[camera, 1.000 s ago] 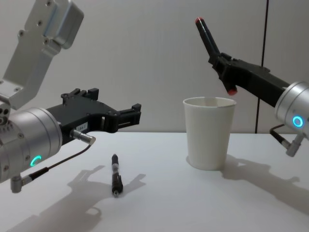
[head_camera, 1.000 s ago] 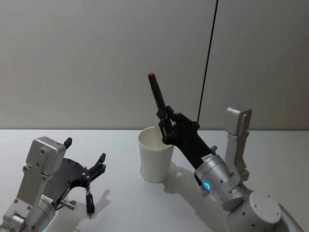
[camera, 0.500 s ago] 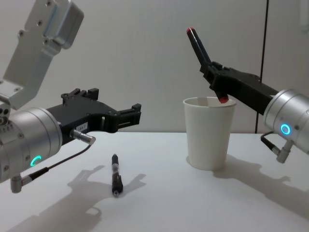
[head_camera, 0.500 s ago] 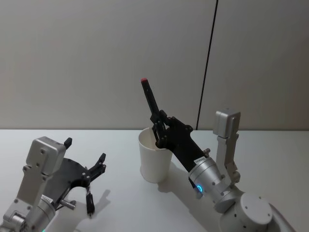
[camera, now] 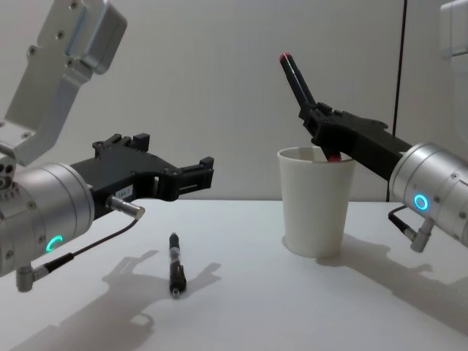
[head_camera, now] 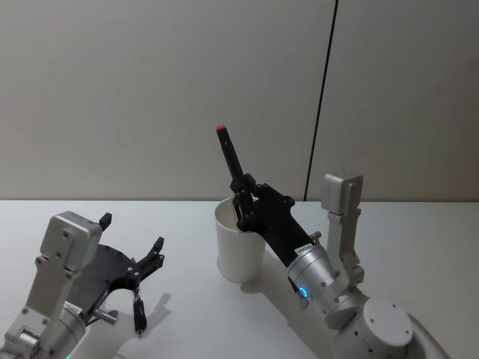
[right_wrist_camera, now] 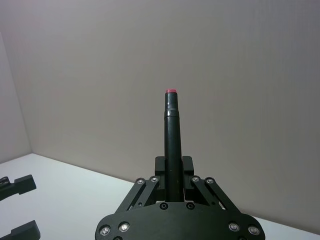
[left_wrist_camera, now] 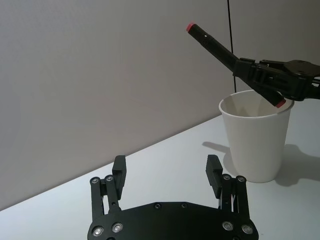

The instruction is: Place the pen into the pen holder.

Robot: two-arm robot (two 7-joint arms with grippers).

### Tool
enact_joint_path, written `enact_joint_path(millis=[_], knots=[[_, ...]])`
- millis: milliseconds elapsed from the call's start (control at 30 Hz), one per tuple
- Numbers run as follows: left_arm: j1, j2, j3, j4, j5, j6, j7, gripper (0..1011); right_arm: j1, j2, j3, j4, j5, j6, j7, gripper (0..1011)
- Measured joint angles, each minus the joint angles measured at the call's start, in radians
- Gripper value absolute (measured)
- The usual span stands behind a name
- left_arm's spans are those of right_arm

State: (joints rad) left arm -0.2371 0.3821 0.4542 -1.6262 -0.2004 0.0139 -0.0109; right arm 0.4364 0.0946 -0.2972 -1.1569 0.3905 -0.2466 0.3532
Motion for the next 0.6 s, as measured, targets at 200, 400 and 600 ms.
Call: enact_joint_path(millis=[200,400,600], knots=[[0.000,0.000,0.000,0.000,0.000,0.000,0.000,1003,0.006,-0.009,0.000,0.013,-0.008,-0.001,-0.001,193],[0.000,0.000,0.000,0.000,0.000,0.000,0.000,1003,0.010,-0.015,-0.001,0.021,-0.013,-0.002,-0.001,193],[0.000,0.000,0.000,0.000,0.000,0.000,0.000,1003,0.012,-0.018,-0.001,0.025,-0.016,-0.003,-0.001,226]])
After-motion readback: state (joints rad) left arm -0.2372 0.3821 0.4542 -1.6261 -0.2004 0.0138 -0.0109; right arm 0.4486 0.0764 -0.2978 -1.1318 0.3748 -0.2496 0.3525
